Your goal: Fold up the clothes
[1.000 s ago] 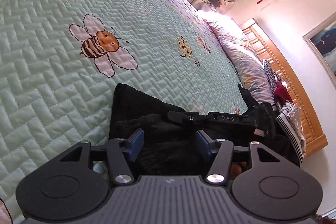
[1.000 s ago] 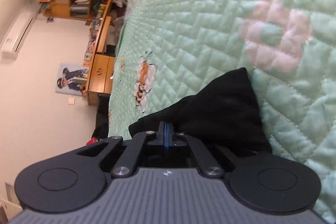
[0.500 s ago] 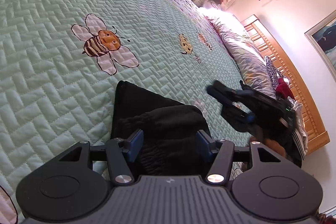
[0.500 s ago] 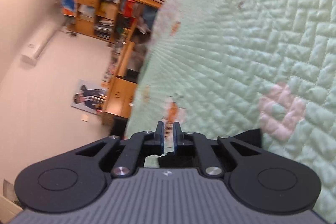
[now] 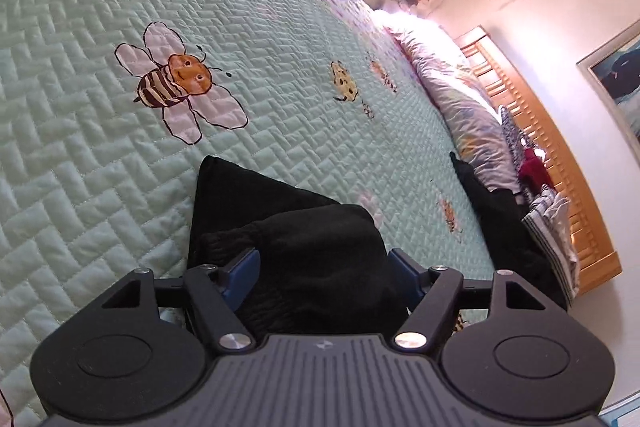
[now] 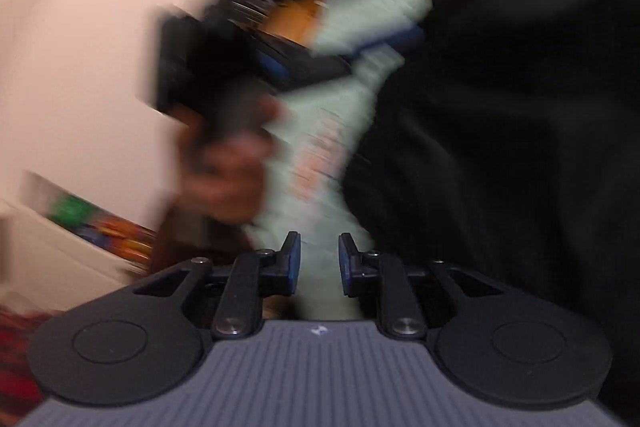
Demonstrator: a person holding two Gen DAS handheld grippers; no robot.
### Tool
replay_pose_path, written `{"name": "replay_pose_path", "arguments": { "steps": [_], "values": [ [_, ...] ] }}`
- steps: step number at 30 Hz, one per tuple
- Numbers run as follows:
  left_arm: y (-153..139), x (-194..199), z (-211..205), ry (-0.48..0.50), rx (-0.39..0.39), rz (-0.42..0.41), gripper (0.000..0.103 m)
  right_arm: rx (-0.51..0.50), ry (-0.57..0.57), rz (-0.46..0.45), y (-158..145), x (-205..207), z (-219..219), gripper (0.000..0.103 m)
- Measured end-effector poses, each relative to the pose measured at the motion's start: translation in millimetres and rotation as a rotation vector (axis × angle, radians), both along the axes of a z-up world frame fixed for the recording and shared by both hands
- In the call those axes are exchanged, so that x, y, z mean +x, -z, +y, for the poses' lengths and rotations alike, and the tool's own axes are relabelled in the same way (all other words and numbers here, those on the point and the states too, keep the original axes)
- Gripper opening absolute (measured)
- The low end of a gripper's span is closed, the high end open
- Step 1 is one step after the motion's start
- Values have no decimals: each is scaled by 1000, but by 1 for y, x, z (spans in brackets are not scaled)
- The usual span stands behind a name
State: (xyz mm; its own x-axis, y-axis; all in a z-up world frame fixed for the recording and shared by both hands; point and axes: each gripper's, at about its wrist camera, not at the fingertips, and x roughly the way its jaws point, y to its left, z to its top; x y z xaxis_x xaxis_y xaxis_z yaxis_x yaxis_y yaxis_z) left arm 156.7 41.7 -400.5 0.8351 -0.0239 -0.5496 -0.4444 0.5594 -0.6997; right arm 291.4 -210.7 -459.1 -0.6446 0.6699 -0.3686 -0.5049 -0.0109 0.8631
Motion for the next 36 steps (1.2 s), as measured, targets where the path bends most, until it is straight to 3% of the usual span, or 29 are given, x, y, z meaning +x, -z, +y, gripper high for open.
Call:
{"name": "replay_pose_path", "arguments": {
  "steps": [2, 3, 5, 9, 12, 16, 19, 21, 24, 27, 29, 33, 34, 36],
  "values": [
    [1, -2, 0, 5, 2, -4, 68, -26, 13, -43, 9, -9, 1, 5],
    [1, -2, 0, 7, 4, -5, 68, -18, 19, -54, 9, -12, -1, 3],
    [-1, -2, -1, 6, 9, -2, 68, 26, 20, -31, 0, -13, -6, 13],
    [-1, -4, -3, 6, 17, -6, 68, 193, 69, 39, -36, 1, -22, 18],
    [1, -7, -3, -4, 4, -18, 68, 170, 150, 79, -28, 6, -14, 25],
    [0, -12, -4, -17, 0, -16, 68, 70, 91, -15, -6, -18, 9, 21],
    [-9, -19, -11, -41, 30, -4, 69, 129, 48, -98, -31, -26, -4, 25],
    [-19, -29, -23, -41, 44, -15, 72, 208, 82, -116, -53, -13, -34, 25],
    [-29, -41, -52, -2, 58, -37, 79, 255, 238, -116, -67, 30, -90, 32],
    [-25, -39, -81, 63, 71, -17, 79, 194, 370, -96, -53, 58, -126, 38],
    [-14, -39, -91, 71, 65, 19, 79, 148, 373, -75, -32, 58, -132, 38],
    [5, -54, -88, 23, 13, 14, 72, 66, 398, -13, 8, 62, -136, 34],
    [4, -57, -87, 10, 5, 11, 71, 59, 412, -3, 13, 63, -137, 31],
    [2, -63, -87, -15, 0, 11, 72, 94, 406, 8, 6, 58, -137, 35]
  ]
}}
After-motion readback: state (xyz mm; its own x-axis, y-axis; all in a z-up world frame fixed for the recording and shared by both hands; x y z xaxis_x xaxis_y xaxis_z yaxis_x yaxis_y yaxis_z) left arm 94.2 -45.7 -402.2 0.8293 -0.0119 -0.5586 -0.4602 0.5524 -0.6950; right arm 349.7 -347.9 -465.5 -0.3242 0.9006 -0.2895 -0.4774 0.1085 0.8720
